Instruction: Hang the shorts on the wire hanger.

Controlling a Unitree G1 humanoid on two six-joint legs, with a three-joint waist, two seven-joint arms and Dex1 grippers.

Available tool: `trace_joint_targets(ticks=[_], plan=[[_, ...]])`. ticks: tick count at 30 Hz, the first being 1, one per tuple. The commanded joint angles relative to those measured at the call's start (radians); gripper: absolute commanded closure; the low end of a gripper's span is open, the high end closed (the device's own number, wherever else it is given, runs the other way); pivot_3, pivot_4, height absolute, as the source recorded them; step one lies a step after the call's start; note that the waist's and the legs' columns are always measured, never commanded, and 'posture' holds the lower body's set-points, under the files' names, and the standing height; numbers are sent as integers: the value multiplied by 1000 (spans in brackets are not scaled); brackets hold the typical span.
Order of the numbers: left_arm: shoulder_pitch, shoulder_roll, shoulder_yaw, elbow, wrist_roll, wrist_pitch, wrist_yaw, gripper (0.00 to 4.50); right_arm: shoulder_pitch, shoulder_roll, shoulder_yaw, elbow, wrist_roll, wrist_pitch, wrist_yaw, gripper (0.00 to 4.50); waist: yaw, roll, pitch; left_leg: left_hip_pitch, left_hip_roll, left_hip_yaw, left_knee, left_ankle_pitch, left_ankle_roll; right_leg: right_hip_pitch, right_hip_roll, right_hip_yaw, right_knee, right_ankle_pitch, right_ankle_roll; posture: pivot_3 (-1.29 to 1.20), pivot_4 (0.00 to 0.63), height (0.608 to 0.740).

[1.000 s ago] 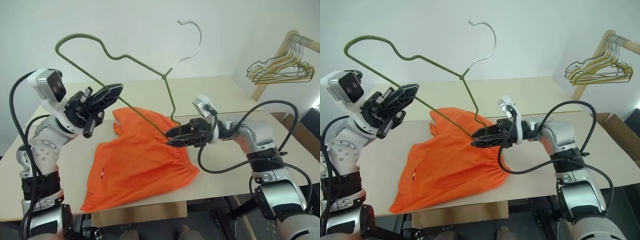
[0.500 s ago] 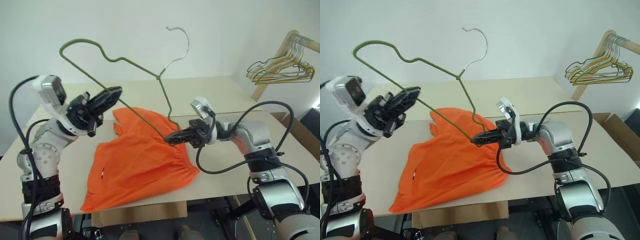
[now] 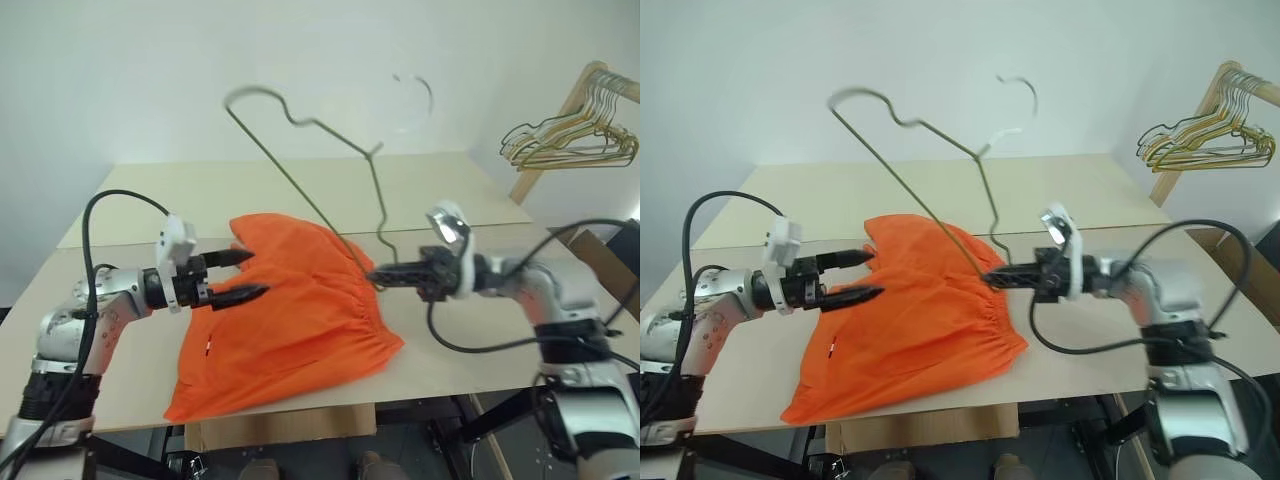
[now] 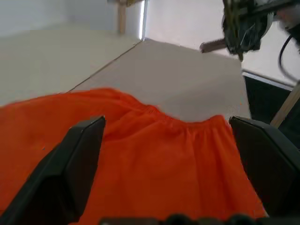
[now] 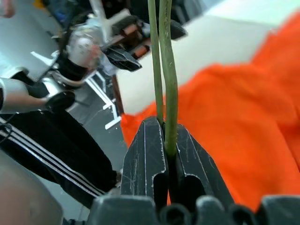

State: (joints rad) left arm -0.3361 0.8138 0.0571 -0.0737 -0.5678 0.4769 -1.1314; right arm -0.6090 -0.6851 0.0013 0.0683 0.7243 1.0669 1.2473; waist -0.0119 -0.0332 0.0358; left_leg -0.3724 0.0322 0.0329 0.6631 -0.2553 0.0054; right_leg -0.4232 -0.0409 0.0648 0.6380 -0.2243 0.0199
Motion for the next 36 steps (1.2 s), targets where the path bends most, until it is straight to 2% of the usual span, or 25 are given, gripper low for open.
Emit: trace_joint_targets(ticks=[1, 4, 7, 11, 15, 19, 22, 36], plan=[[8, 58, -40, -60, 76, -107, -97, 38, 102, -115, -20, -109, -2, 73, -46, 4500, -2, 0, 0, 0, 0, 0, 0, 0, 0, 0, 0, 0, 0, 0, 0, -26, 0, 740], [15, 85, -62, -87, 112, -146, -135, 38, 194, -196, -76, -130, 75, 178, -30, 4500, -7, 1, 0, 0, 0, 1, 0, 0, 1, -1, 0, 1, 0, -1, 0, -38, 0, 740], [26, 110, -98, -99, 170, -194, -166, 38, 290, -311, -82, -88, 136, 251, 82, 4500, -14, 1, 1, 1, 0, 2, 0, 0, 1, 0, 0, 2, 0, -4, 7, -38, 0, 740], [41, 112, -104, -112, 165, -207, -203, 38, 392, -437, -27, -5, 108, 226, 191, 4500, -28, 1, 1, 3, 0, 3, 0, -1, 1, 2, 0, 3, 0, -5, 9, -45, 0, 740], [44, 105, -109, -110, 198, -218, -183, 38, 402, -492, 46, 103, 44, 187, 247, 4500, -43, 1, 1, 4, 1, 4, 0, -1, 1, 2, 1, 4, 1, -5, 9, -44, 0, 740], [49, 109, -114, -106, 210, -235, -197, 38, 387, -502, 121, 171, -26, 142, 270, 4500, -52, 1, 1, 4, 1, 4, 0, -1, 1, 1, 1, 4, 1, -6, 9, -40, 0, 740], [54, 97, -109, -106, 221, -232, -175, 38, 363, -469, 157, 213, -63, 123, 258, 4500, -56, 1, 1, 4, 1, 4, 0, -1, 1, 1, 1, 5, 1, -6, 9, -34, 0, 740], [96, 80, -105, -143, 229, -236, -140, 38, 265, -424, 222, 285, -128, 91, 312, 4500, -50, 1, 1, 4, 1, 4, 0, -1, 1, 1, 1, 5, 2, -6, 9, -12, 0, 740]])
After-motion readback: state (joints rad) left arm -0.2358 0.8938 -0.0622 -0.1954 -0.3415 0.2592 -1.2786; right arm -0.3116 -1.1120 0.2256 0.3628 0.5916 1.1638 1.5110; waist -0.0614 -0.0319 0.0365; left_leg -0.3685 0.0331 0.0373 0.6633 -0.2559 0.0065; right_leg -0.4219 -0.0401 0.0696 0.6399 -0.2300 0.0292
